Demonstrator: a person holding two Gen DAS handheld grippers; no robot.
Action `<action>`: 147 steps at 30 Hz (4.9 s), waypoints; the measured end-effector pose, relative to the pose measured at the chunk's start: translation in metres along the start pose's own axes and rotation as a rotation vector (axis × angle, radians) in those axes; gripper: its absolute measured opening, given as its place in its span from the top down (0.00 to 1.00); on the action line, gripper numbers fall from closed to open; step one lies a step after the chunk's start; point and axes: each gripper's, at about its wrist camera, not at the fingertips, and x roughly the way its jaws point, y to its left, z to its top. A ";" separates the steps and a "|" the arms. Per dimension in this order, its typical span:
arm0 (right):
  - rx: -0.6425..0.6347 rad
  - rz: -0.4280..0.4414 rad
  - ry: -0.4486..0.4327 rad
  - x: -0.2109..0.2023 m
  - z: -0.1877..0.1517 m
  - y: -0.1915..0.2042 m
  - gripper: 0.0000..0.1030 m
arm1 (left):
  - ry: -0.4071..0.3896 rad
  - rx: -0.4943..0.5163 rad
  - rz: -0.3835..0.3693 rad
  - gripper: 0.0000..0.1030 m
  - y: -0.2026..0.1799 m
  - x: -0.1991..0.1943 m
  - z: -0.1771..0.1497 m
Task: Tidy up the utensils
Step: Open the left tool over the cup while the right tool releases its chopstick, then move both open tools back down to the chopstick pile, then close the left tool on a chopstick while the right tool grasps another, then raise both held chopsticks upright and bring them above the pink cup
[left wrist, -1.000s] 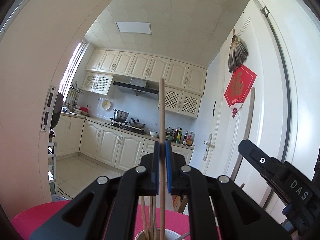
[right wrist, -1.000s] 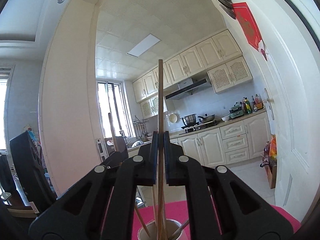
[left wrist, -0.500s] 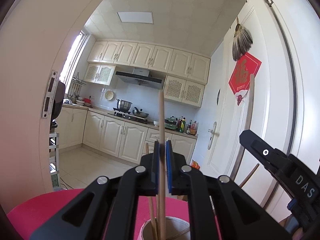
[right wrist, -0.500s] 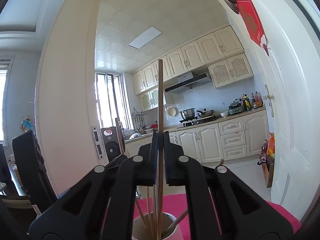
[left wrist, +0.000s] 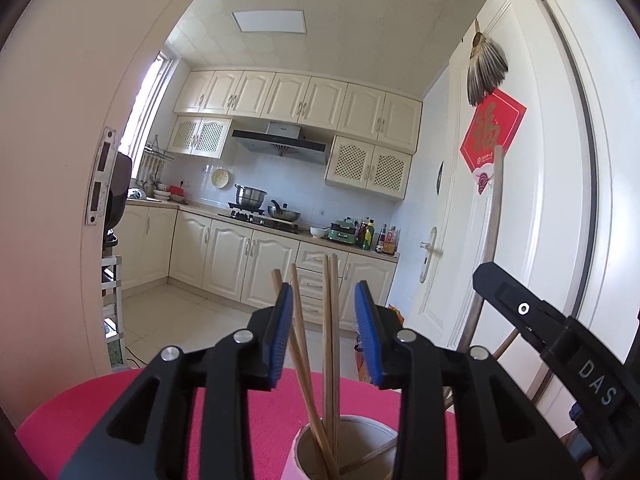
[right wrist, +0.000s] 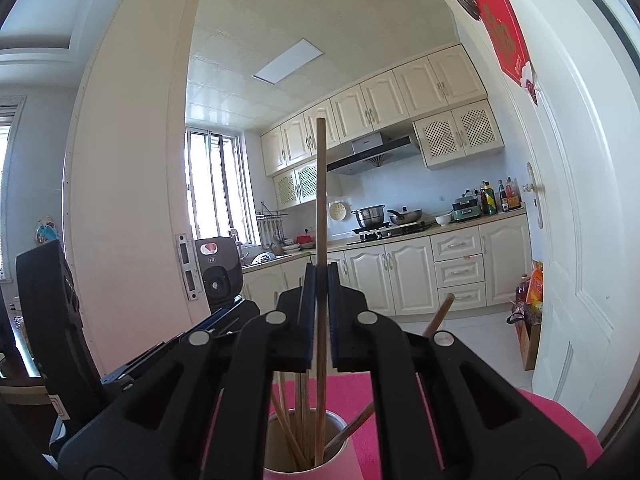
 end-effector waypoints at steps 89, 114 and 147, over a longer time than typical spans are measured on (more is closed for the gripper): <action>-0.062 -0.075 1.000 -0.053 -0.085 0.026 0.37 | 1.054 0.095 0.299 0.58 0.021 -0.064 -0.116; -0.169 -0.008 1.246 -0.022 -0.130 0.052 0.92 | 1.005 -0.063 0.227 0.94 0.054 -0.096 -0.094; -0.042 0.137 0.947 -0.030 -0.049 0.048 0.94 | 0.716 -0.027 0.109 0.94 0.016 -0.110 -0.020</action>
